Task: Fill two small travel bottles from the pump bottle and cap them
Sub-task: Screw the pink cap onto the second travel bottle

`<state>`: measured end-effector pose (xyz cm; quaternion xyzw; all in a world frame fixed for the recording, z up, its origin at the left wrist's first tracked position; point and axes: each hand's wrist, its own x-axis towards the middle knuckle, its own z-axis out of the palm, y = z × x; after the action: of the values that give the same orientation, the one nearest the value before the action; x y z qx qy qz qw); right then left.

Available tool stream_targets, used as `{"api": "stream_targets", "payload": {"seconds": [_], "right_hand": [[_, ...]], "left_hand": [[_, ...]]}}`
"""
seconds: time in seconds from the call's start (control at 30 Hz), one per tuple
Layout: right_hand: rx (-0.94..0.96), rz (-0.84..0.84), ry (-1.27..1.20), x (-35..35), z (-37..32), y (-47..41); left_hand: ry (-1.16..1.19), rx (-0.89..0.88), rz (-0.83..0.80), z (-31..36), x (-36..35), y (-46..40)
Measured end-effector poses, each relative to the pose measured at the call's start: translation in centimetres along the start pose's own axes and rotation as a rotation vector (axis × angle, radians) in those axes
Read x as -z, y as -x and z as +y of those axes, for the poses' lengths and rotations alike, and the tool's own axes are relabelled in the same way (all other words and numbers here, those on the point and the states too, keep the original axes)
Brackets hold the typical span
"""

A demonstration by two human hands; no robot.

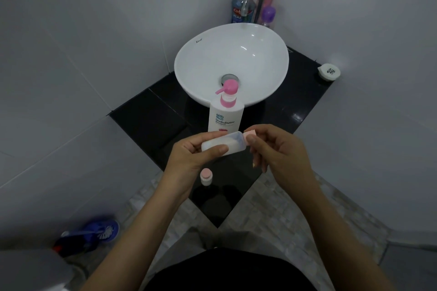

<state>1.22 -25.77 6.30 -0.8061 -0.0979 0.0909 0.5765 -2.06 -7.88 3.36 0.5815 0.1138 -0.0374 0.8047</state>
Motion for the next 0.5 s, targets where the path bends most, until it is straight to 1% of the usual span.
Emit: {"api": "stream_targets", "payload": {"seconds": [0.13, 0.23, 0.37, 0.5], "right_hand": [[-0.036, 0.091, 0.002, -0.6, 0.4, 0.1], [-0.060, 0.136, -0.067, -1.2, 0.4, 0.3], [-0.046, 0.061, -0.201, -1.0, 0.1, 0.3], [-0.029, 0.048, -0.137, -1.0, 0.0, 0.2]], "left_hand": [[-0.005, -0.011, 0.026, -0.4, -0.4, 0.0], [0.015, 0.005, 0.021, -0.6, -0.5, 0.1], [0.067, 0.048, -0.006, -0.1, -0.2, -0.1], [0.070, 0.035, -0.014, 0.0, -0.1, -0.1]]}}
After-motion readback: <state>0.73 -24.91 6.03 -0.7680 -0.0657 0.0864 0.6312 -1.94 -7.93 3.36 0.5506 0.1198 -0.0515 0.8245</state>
